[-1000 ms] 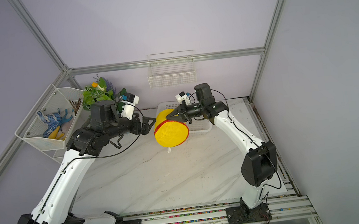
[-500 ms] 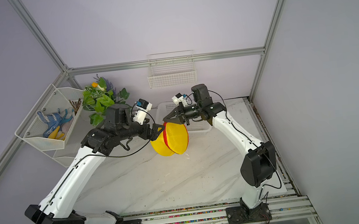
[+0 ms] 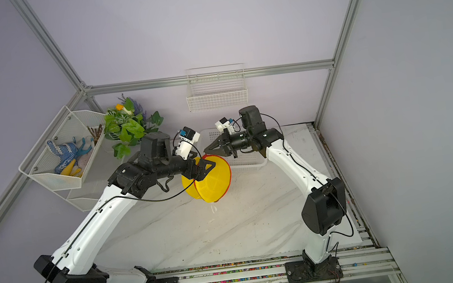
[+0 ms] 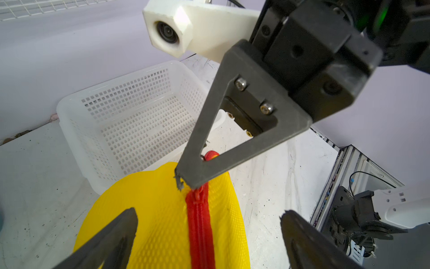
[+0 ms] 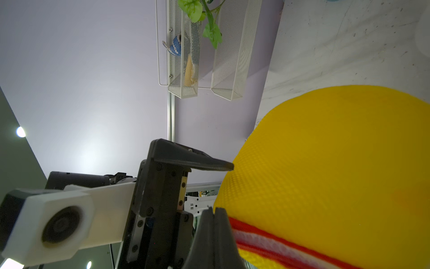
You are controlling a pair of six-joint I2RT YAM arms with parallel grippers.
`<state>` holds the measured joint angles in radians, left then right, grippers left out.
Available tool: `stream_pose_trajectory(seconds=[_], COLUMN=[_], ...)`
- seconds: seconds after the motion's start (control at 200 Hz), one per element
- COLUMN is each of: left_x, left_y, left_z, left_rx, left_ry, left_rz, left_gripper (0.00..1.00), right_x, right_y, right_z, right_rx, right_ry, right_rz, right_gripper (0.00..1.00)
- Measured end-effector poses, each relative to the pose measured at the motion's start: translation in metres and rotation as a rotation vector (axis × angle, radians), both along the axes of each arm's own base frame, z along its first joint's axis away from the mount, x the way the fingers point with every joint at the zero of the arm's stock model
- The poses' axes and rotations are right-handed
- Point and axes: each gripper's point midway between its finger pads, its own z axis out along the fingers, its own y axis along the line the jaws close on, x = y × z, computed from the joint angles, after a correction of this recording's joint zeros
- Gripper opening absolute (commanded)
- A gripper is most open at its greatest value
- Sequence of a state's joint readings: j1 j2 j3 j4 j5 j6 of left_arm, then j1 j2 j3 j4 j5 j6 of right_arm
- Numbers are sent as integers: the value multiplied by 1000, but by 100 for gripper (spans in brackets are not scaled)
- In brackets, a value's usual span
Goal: Turn the laundry bag inside out
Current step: Zip the zipper on the laundry bag.
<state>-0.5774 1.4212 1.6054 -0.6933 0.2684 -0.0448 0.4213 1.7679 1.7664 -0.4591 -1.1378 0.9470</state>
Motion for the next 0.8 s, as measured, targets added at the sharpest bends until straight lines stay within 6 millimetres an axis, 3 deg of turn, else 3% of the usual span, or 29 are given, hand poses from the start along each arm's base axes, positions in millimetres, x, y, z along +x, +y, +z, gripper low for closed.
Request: stream_pose_trajectory(seconds=[0.175, 0.225, 0.325, 0.39, 0.625, 0.8], left_x=[9, 11, 13, 12, 9, 7], left_y=[-2, -2, -4, -4, -2, 9], left_z=[-20, -26, -35, -38, -42, -30], left_rx=[46, 60, 80, 90, 115, 90], left_ry=[35, 42, 62, 69, 72, 99], left_rz=[16, 15, 9, 3, -12, -13], left_gripper=[72, 57, 15, 1, 0, 0], right_x=[-2, -2, -2, -1, 7, 26], right_y=[2, 2, 2, 2, -4, -29], right_z=[5, 5, 4, 4, -3, -30], right_rx=[6, 7, 5, 3, -18, -64], right_ry=[4, 4, 5, 3, 16, 45], right_rz=[4, 5, 2, -2, -37, -127], right_gripper=[0, 0, 0, 0, 0, 0])
